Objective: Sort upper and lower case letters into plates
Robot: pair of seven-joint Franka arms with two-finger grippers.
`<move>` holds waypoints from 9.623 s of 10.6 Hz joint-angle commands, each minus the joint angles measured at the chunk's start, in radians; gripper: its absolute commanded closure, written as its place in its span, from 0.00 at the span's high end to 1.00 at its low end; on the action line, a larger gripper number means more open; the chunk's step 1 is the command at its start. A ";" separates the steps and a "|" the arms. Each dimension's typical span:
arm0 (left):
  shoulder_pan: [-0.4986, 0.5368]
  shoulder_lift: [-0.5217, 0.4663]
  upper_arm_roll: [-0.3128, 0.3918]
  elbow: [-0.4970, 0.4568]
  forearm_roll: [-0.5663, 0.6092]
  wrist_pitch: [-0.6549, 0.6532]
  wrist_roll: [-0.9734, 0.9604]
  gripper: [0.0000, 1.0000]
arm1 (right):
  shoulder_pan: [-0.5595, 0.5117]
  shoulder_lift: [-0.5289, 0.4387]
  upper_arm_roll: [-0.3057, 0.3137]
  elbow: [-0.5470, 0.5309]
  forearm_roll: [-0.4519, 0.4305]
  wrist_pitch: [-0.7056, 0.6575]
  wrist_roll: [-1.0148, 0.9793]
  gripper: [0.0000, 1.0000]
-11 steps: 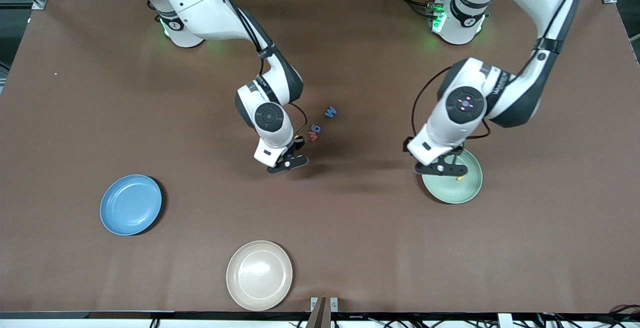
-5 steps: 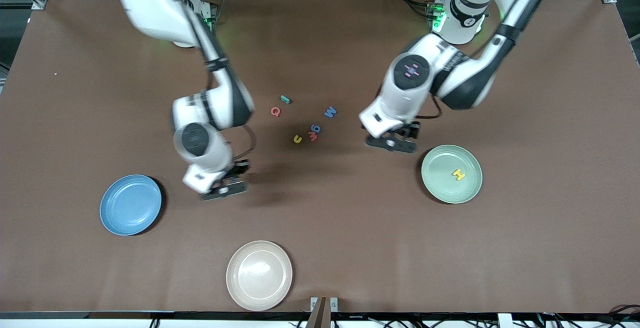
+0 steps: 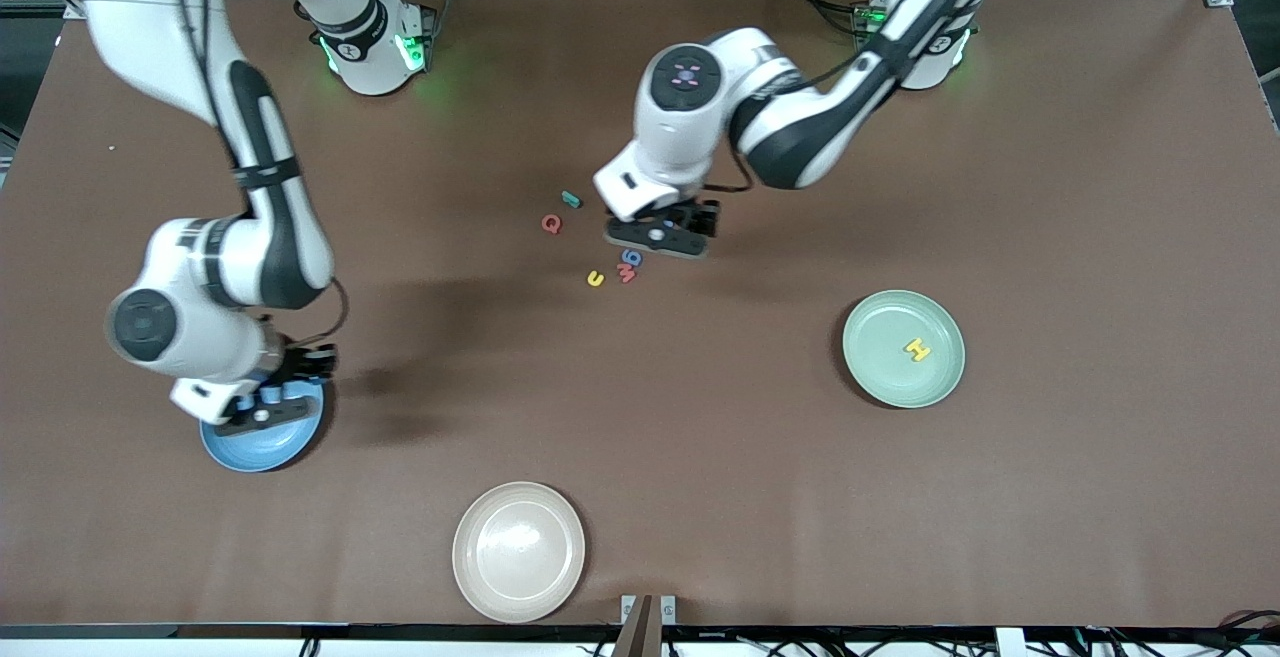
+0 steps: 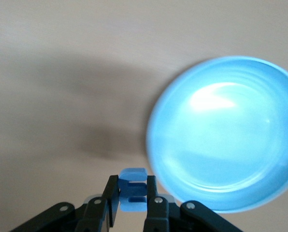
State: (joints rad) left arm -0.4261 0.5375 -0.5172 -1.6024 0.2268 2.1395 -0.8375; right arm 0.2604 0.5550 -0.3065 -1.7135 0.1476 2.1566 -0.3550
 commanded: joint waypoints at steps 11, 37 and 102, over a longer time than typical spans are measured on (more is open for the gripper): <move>-0.565 0.406 0.393 0.406 -0.087 0.138 -0.437 0.94 | -0.082 0.083 0.058 0.037 0.007 0.124 -0.073 1.00; -0.632 0.445 0.430 0.397 -0.087 0.145 -0.427 0.00 | -0.079 0.100 0.058 0.031 0.007 0.131 -0.081 1.00; -0.381 -0.015 0.467 0.074 -0.385 -0.103 -0.475 1.00 | 0.055 0.026 -0.072 0.062 0.060 -0.116 0.199 0.00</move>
State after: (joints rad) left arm -0.7717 0.4600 -0.0765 -1.5962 -0.1156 2.0244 -1.2565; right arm 0.3633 0.5405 -0.3911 -1.7100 0.2568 2.0457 -0.1206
